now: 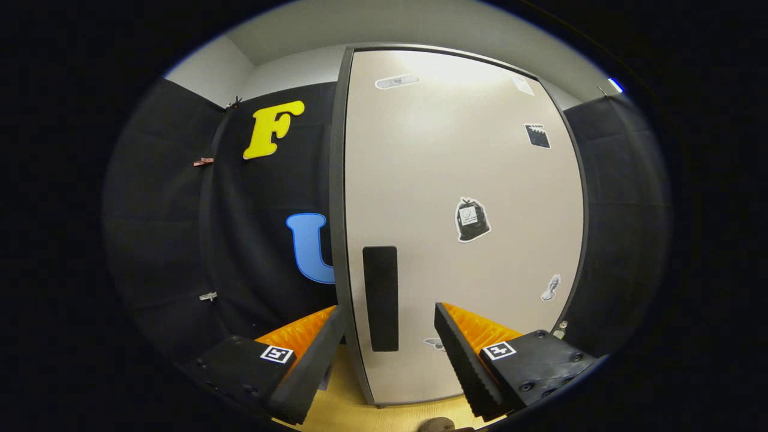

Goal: Open the shoe cabinet door, grab the shoes and put them into the shoe cabinet, then close the shoe cabinet door.

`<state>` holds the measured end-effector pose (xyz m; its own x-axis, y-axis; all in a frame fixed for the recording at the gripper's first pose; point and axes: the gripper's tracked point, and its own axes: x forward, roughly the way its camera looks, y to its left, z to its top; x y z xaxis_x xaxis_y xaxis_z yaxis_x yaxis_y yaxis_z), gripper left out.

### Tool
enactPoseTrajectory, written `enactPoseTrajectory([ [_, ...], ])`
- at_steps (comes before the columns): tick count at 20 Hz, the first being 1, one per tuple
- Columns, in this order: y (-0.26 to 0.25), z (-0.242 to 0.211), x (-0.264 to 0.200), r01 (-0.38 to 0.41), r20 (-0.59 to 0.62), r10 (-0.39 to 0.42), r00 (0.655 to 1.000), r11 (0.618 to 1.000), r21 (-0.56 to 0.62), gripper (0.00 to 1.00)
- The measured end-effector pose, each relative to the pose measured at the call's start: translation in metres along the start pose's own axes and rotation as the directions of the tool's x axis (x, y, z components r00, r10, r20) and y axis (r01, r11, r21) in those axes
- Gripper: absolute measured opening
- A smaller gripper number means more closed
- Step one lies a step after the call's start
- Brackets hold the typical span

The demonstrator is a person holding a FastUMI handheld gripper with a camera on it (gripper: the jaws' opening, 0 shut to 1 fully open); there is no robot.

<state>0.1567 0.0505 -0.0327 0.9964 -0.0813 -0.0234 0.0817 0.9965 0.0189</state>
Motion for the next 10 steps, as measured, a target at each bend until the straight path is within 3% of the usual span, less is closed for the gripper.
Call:
enactPoseTrajectory([
  [4, -0.002, -0.003, 0.016, 0.031, 0.0, -0.031, 1.0, 1.0, -0.003, 0.98],
  [10, -0.001, -0.004, 0.031, 0.046, 0.009, -0.046, 0.999, 0.999, 0.003, 0.83],
])
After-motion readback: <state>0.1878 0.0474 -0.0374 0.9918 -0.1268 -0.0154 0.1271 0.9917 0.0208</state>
